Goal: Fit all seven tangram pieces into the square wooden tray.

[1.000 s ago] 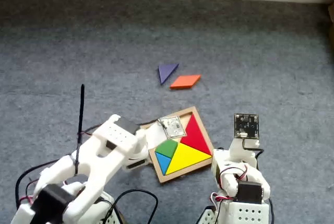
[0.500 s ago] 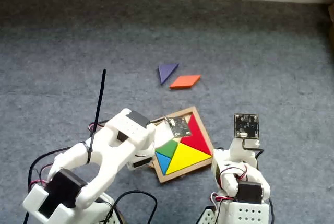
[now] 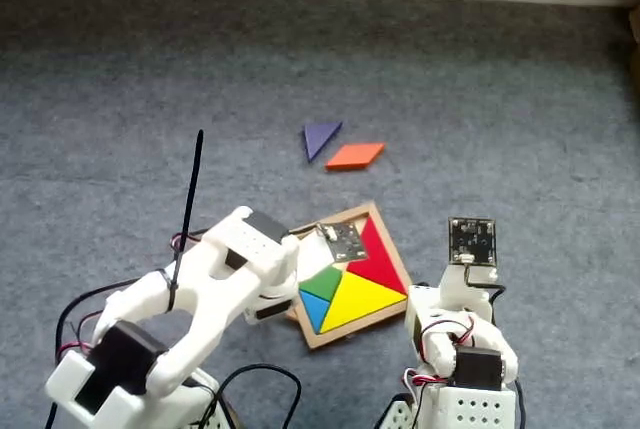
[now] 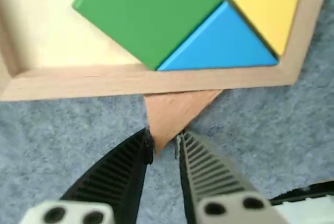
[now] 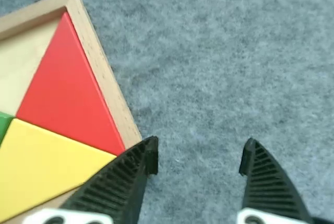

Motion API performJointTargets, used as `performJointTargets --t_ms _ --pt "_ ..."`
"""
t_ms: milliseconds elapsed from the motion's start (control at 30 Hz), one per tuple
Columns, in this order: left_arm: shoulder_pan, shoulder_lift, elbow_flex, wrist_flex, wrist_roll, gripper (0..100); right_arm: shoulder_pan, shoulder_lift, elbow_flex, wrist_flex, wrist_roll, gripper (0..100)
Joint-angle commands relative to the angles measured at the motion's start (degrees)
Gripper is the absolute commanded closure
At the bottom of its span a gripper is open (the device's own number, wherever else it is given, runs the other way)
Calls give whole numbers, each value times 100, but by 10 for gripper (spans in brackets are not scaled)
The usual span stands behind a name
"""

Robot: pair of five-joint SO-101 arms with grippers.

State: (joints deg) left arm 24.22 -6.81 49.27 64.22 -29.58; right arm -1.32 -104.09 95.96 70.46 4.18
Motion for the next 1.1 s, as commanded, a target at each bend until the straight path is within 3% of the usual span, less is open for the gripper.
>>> performJointTargets --t_ms 0,433,633,767,1067 --pt "13 22 -523 -35 70 995 57 -48 593 40 62 746" --pt "963 22 -1622 440 1029 995 57 -48 593 40 62 746" --pt "1112 22 -2053 492 1292 995 57 -48 593 40 62 746" --pt "1051 22 -2290 967 1319 995 57 -48 593 40 62 746" --pt "1059 -84 -1903 1574 2057 830 57 -48 593 40 62 746"
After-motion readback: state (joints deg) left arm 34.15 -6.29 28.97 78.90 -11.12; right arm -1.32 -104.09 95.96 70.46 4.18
